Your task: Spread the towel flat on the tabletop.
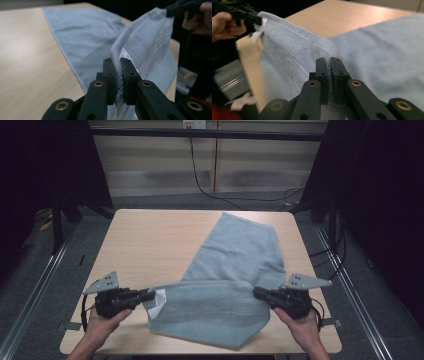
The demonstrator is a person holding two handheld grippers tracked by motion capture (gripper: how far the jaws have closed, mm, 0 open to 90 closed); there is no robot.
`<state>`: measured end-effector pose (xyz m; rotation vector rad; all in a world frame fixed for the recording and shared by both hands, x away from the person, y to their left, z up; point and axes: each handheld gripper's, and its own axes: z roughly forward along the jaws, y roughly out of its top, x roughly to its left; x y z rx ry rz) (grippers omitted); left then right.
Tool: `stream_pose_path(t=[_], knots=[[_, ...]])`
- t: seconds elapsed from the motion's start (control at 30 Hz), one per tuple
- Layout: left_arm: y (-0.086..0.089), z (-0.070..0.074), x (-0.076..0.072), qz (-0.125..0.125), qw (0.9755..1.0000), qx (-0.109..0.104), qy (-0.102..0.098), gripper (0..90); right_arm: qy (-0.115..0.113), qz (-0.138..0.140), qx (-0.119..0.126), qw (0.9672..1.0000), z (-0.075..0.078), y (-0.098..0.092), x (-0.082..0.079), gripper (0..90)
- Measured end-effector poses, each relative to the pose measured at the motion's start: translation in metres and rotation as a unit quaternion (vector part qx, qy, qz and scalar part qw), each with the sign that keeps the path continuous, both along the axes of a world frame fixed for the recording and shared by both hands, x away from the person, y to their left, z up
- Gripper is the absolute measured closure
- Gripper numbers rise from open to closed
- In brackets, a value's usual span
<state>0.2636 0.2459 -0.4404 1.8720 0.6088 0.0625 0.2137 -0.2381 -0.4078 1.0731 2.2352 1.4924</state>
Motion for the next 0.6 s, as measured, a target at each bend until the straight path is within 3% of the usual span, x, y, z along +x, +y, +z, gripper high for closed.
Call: stream_pose_path(t=[0.07, 0.1, 0.2, 0.3, 0.37, 0.4, 0.47, 0.53, 0.6], knots=[[0.000, -0.010, -0.011, -0.014, 0.9998, 0.005, 0.015, 83.2, 0.011, 0.006, -0.003, 0.9999, -0.011, -0.002, -0.014, 85.9], [0.000, -0.015, -0.019, -0.015, 0.9998, 0.011, 0.006, 83.2, 0.019, 0.008, -0.002, 0.9998, -0.018, -0.003, -0.022, 85.8], [-0.002, -0.024, -0.034, -0.033, 0.9990, 0.026, 0.012, 83.1, 0.048, 0.016, -0.018, 0.9985, -0.044, -0.004, -0.046, 85.4], [-0.006, -0.030, -0.049, -0.055, 0.9973, 0.044, 0.022, 82.9, 0.066, 0.022, -0.023, 0.9973, -0.055, -0.005, -0.059, 85.0], [-0.007, -0.034, -0.056, -0.069, 0.9960, 0.042, 0.038, 82.2, 0.078, 0.028, -0.028, 0.9962, -0.062, -0.007, -0.071, 83.1], [-0.007, -0.034, -0.058, -0.073, 0.9956, 0.042, 0.042, 80.3, 0.084, 0.037, -0.028, 0.9954, -0.063, -0.009, -0.077, 78.9], [-0.006, -0.035, -0.063, -0.095, 0.9937, 0.034, 0.049, 77.9, 0.079, 0.039, -0.028, 0.9957, -0.061, -0.011, -0.078, 72.0], [-0.004, -0.034, -0.063, -0.100, 0.9932, 0.032, 0.050, 71.9, 0.080, 0.036, -0.019, 0.9960, -0.056, -0.015, -0.075, 68.3], [0.004, -0.030, -0.062, -0.101, 0.9939, 0.005, 0.046, 70.5, 0.075, 0.026, -0.003, 0.9969, -0.050, -0.019, -0.074, 62.5]])
